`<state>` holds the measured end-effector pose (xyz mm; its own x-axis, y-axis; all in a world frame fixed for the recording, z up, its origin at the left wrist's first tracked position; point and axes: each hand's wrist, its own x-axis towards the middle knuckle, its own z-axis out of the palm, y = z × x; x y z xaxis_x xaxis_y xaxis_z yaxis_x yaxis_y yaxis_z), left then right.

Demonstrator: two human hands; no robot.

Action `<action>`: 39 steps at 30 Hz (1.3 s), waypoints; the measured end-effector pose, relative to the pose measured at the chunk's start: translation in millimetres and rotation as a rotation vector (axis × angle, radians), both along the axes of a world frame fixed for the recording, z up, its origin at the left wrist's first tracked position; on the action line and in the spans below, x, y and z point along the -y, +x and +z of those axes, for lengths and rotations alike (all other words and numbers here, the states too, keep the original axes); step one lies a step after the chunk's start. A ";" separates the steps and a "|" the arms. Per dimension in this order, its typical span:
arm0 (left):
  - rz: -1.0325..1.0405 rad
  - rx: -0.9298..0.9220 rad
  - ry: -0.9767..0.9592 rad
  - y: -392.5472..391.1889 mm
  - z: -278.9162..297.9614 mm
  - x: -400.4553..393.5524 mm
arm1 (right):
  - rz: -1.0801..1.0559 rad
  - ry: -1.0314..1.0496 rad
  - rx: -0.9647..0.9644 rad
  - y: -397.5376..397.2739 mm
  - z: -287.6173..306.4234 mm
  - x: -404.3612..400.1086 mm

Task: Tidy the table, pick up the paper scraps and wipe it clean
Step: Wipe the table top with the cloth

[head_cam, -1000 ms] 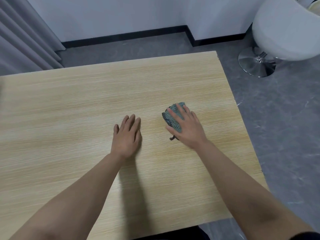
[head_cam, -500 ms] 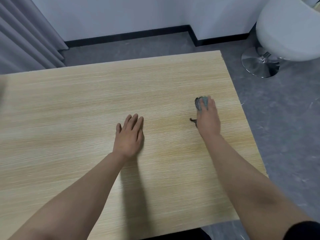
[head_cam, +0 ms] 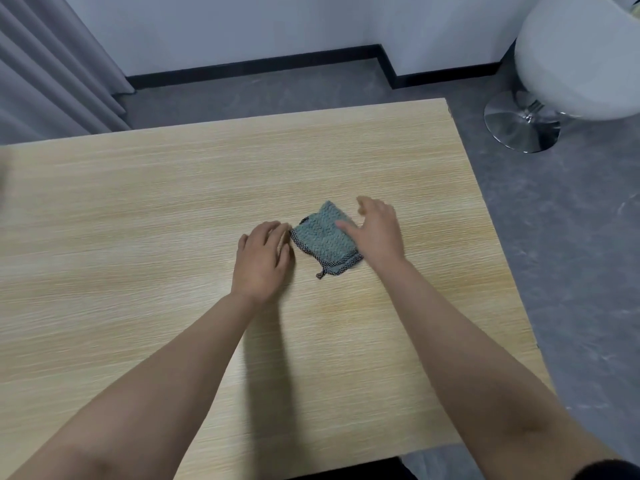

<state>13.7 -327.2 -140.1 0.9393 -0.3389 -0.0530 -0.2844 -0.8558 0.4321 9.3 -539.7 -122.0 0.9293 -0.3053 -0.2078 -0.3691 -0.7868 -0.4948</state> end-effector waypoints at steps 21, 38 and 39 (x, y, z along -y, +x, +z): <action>0.001 -0.023 -0.023 -9.0 1.2 -13.5 | 0.538 -0.230 -0.023 -9.8 19.8 34.1; -0.057 -0.085 0.137 8.7 -3.7 -12.8 | 0.137 -0.358 -0.118 14.5 -32.0 -0.6; -0.064 -0.086 0.147 8.8 -4.0 -13.5 | 0.134 -0.355 -0.079 13.3 -33.7 -5.7</action>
<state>22.4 -313.7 -144.0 0.9059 -0.3807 -0.1854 -0.3079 -0.8927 0.3290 22.6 -534.0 -155.7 0.9512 -0.2482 -0.1832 -0.2776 -0.9477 -0.1572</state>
